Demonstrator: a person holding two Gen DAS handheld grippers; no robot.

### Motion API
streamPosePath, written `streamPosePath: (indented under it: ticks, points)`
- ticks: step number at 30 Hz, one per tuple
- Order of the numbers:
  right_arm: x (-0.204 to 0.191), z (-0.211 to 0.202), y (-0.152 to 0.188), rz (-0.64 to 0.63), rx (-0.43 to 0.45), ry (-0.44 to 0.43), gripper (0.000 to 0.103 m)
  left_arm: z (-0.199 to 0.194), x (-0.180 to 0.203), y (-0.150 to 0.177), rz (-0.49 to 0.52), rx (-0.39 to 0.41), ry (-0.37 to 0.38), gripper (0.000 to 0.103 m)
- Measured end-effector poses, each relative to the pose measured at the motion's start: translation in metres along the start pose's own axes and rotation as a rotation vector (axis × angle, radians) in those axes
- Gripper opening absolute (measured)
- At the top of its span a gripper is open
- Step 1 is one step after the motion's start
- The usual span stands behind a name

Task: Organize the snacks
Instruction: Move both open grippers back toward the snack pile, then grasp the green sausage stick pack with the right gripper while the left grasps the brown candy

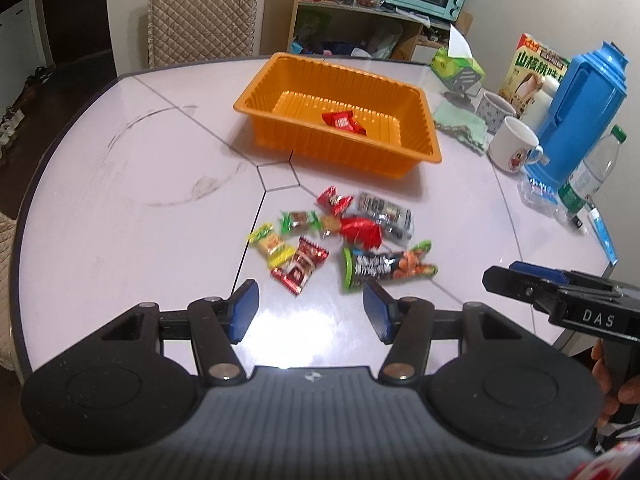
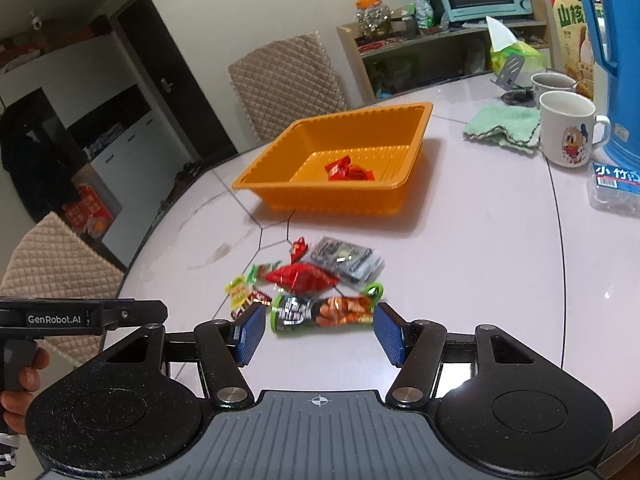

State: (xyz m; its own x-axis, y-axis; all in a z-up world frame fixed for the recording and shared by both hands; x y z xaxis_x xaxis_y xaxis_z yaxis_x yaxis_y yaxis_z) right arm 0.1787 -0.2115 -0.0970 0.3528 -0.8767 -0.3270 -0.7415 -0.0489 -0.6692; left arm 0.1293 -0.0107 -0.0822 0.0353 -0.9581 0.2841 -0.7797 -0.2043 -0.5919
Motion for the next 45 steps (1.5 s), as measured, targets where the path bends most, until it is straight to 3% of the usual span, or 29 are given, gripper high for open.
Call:
streamPosePath:
  ticks: [17,33,39,45]
  points:
    - [-0.011,0.042,0.011,-0.071,-0.077,0.011,0.06,0.037,-0.026,0.007,0.02,-0.058,0.012,0.054]
    - [-0.027,0.108,-0.006,-0.259,-0.106,0.01,0.06,0.075,-0.036,-0.001,0.08,-0.093,0.046,0.053]
    - [-0.026,0.129,-0.004,-0.278,-0.159,-0.001,0.06,0.081,-0.041,-0.002,0.094,-0.104,0.052,0.053]
    - [-0.028,0.124,0.009,-0.279,-0.214,-0.009,0.059,0.084,-0.044,-0.003,0.098,-0.113,0.069,0.053]
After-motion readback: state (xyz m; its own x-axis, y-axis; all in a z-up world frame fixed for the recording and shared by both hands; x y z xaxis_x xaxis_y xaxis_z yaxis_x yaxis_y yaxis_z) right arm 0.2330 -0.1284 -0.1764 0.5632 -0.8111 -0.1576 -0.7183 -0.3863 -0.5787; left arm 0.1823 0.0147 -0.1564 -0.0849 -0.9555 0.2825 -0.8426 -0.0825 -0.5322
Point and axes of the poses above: each gripper's, at about its wrist camera, not at the fingertips, and z roughly the way its jaws point, x to its right, y to its underside, the point moved 8 cm from there along z, roughly the way its jaws point, and after that the axes turned 10 degrees about y, right-handed, at the moved point
